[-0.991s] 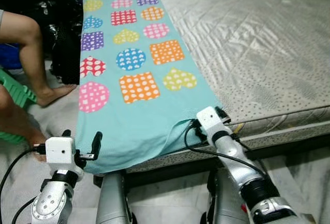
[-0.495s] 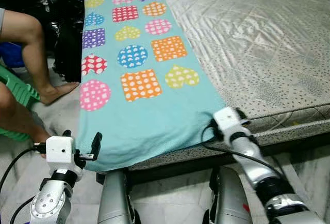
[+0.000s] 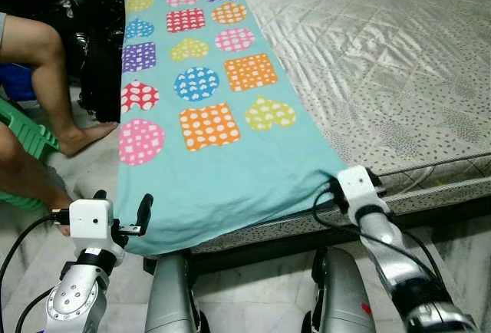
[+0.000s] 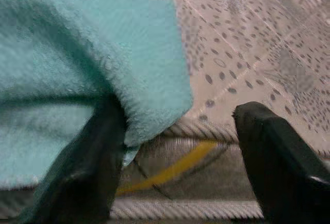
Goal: Clean up the room
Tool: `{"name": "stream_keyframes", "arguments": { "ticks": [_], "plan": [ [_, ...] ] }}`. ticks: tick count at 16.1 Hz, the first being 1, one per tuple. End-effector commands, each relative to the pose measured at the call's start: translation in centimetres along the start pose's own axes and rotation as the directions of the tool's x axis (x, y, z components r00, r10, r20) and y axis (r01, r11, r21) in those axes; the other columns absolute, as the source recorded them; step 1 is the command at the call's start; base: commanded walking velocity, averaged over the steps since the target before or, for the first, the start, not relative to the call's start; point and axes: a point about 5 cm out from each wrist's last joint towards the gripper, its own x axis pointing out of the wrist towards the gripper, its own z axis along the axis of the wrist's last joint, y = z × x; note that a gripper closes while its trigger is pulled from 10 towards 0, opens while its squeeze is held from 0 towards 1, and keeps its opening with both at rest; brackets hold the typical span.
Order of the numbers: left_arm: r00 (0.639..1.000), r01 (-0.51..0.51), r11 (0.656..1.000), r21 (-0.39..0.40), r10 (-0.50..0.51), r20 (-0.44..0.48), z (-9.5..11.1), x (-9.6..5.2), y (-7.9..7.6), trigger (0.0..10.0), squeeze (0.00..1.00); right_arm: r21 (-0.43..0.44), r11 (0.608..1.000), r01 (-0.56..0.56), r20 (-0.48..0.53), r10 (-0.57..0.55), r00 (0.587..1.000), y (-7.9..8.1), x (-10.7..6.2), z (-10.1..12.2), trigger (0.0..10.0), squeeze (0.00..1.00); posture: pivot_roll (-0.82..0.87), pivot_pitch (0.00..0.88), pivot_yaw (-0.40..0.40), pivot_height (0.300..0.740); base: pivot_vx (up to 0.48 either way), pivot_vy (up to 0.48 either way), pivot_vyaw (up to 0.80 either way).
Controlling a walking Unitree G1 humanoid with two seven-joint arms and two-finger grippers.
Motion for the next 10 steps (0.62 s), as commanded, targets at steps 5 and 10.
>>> {"name": "stream_keyframes", "arguments": {
  "ticks": [5,10],
  "plan": [
    [1.0,-0.007,1.0,-0.001,0.007,-0.027,-0.5,-0.2,0.3,10.0,0.0,0.004,1.0,-0.024,-0.064,0.024,0.998,-0.4,-2.8,-3.0,0.0,0.0,-0.03,0.185,0.074,0.535,0.0,0.0,0.0],
    [1.0,-0.003,1.0,-0.006,0.002,-0.031,-0.7,0.0,0.1,10.0,0.0,-0.005,0.999,-0.037,-0.115,0.036,0.993,-1.7,-4.8,-4.3,0.0,0.0,-0.05,0.168,0.068,0.535,0.0,0.0,0.0]
  ]
}}
